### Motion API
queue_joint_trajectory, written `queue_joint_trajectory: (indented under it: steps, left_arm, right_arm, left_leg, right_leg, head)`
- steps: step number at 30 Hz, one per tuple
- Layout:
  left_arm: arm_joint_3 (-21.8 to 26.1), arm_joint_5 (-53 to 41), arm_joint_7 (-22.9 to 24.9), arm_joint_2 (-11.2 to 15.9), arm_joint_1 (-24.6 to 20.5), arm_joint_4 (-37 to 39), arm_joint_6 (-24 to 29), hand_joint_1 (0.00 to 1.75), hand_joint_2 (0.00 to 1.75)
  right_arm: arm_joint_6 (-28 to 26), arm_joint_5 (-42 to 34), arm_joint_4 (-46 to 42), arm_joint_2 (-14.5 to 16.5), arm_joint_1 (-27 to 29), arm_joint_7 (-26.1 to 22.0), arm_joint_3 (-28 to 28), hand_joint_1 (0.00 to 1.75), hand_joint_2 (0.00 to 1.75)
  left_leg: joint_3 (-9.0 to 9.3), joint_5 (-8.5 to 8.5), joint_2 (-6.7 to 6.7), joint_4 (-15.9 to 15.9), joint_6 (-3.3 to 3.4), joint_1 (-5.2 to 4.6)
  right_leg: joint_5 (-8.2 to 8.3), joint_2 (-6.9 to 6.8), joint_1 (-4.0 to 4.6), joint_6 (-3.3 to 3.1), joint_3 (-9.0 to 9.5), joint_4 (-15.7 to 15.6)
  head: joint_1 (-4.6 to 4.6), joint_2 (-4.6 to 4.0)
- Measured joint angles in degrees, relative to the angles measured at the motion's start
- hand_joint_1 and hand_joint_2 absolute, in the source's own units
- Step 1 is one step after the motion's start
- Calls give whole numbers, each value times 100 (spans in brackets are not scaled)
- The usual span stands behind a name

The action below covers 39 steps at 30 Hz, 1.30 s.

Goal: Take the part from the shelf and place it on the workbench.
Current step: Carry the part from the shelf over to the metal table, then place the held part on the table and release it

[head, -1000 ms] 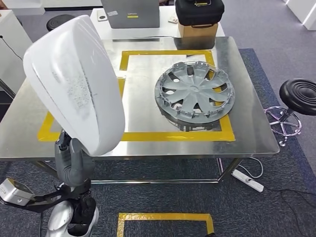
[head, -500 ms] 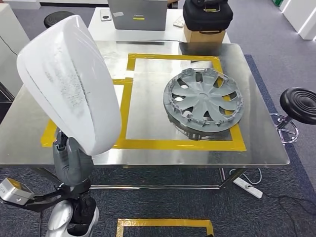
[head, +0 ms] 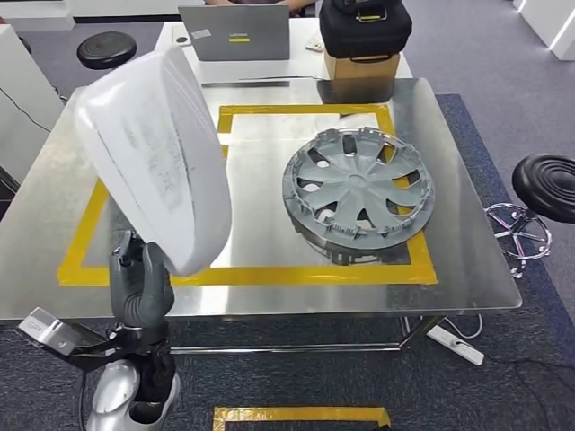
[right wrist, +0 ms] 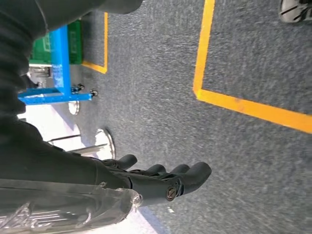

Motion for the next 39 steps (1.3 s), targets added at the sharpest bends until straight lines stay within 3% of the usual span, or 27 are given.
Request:
queue_joint_trajectory:
  steps: [2,3,4,6,7,9,12,14,16,17,18,19,21,23,26,28,31,32,33,34,35,37,39]
  left_arm:
    - [1,-258,49,20,-111,215,202,175,175]
    - [2,-400,62,29,-177,331,320,175,175]
    - [2,-551,72,37,-261,445,445,175,175]
    - [-3,-904,85,43,-486,679,720,175,175]
    - [-9,-1083,90,44,-617,799,852,175,175]
    - [-35,-1481,140,56,-871,1073,1140,175,175]
    - [-100,-2395,356,96,-1272,1578,1874,175,175]
    - [-138,-3161,531,127,-1553,1959,2564,175,175]
    - [-150,-3970,763,179,-1817,2394,3246,175,175]
    - [-152,-4320,877,213,-1927,2615,3515,175,175]
    - [-152,-4584,967,249,-2017,2826,3712,175,175]
    - [-150,-4730,1014,279,-2087,2996,3821,175,175]
    - [-146,-4824,1045,320,-2203,3239,3892,175,175]
    - [-147,-4972,1139,349,-2308,3417,3943,175,175]
    - [-149,-5858,1669,412,-2457,3680,4059,175,175]
    - [-145,-6633,2071,482,-2627,3926,4093,175,175]
    - [-140,-7605,2598,625,-2942,4483,4115,175,175]
    - [-142,-7873,2764,681,-3026,4714,4118,175,175]
    - [-144,-8104,2917,735,-3100,4963,4119,175,175]
    - [-146,-8306,3060,787,-3170,5223,4119,175,175]
    - [-146,-8458,3179,837,-3242,5470,4118,175,175]
    - [-149,-8712,3395,920,-3391,5909,4101,175,175]
    - [-165,-8926,3580,988,-3505,6251,4077,175,175]
  right_arm:
    - [27,27,0,0,-20,8,1,0,175]
    - [38,42,0,0,-26,16,2,0,175]
    - [49,61,0,0,-33,27,2,0,175]
    - [81,107,0,1,-56,55,8,0,175]
    - [101,128,0,1,-76,70,12,0,175]
    - [144,163,0,0,-123,104,24,0,175]
    - [198,204,0,1,-192,153,50,0,175]
    - [222,217,0,2,-242,179,73,0,175]
    - [237,233,0,8,-278,213,106,0,175]
    - [245,241,0,13,-288,232,127,0,175]
    - [249,248,0,18,-296,249,149,0,175]
    - [253,251,0,22,-304,261,165,0,175]
    - [255,255,1,27,-328,276,186,0,175]
    - [256,258,2,32,-355,283,201,0,175]
    - [272,266,2,37,-370,320,216,0,175]
    - [290,276,2,43,-382,353,238,0,175]
    - [334,283,2,51,-427,384,274,0,175]
    - [347,283,2,53,-435,387,283,0,175]
    - [353,283,2,55,-439,389,293,0,175]
    - [356,283,2,58,-440,390,303,0,175]
    - [358,284,2,61,-441,391,311,0,175]
    - [358,286,2,65,-446,393,322,0,175]
    - [358,291,2,66,-454,394,335,0,175]
  left_leg:
    - [-388,-133,0,593,-23,9]
    - [-455,-41,0,628,-27,14]
    - [-410,154,1,449,-28,21]
    - [-134,600,7,-236,-39,44]
    - [-6,725,2,-543,-24,53]
    - [88,768,-11,-812,36,56]
    - [93,772,-21,-850,167,55]
    - [103,778,-19,-861,226,60]
    - [106,771,-16,-860,257,45]
    - [110,767,-16,-859,263,38]
    - [116,762,-18,-858,267,34]
    - [127,756,-21,-857,265,32]
    - [158,732,-30,-855,241,32]
    - [168,712,-36,-850,190,16]
    - [170,716,-34,-884,101,11]
    - [112,623,-28,-763,35,17]
    - [-376,198,-22,174,-31,21]
    - [-557,111,-21,491,-40,22]
    - [-657,132,-21,635,-43,23]
    - [-662,253,-21,582,-40,23]
    - [-561,453,-20,327,-32,24]
    - [-227,822,-4,-405,-15,25]
    - [-37,928,1,-824,31,21]
  right_leg:
    - [-19,0,-3,-15,16,0]
    - [-28,4,-6,-12,28,1]
    - [-39,11,-10,-2,46,2]
    - [-65,22,-6,42,75,11]
    - [-78,27,7,72,70,26]
    - [-81,28,33,136,50,32]
    - [-124,12,19,213,13,83]
    - [-356,-2,14,251,-203,520]
    - [-664,-5,14,261,-597,1293]
    - [-725,-4,15,259,-754,1571]
    - [-683,-4,15,253,-825,1657]
    - [-535,-4,14,242,-780,1507]
    - [-129,-6,14,220,-452,766]
    - [56,0,23,195,-173,186]
    - [48,14,34,120,-117,64]
    - [59,12,16,56,-100,35]
    - [55,9,0,-6,-85,21]
    - [52,9,-1,-14,-81,21]
    - [48,13,-2,-18,-74,22]
    - [45,19,-3,-20,-65,23]
    - [39,25,-5,-16,-53,24]
    - [19,37,14,18,-46,43]
    - [6,39,42,70,-61,53]
  head:
    - [-2,0]
    - [0,0]
    - [-1,0]
    - [-8,0]
    - [-16,0]
    - [-23,0]
    - [-6,0]
    - [23,0]
    - [43,0]
    - [44,0]
    - [46,0]
    - [45,0]
    - [47,0]
    - [44,0]
    - [38,0]
    - [28,0]
    - [13,0]
    - [15,0]
    - [14,0]
    - [13,0]
    - [14,0]
    - [8,0]
    - [11,0]
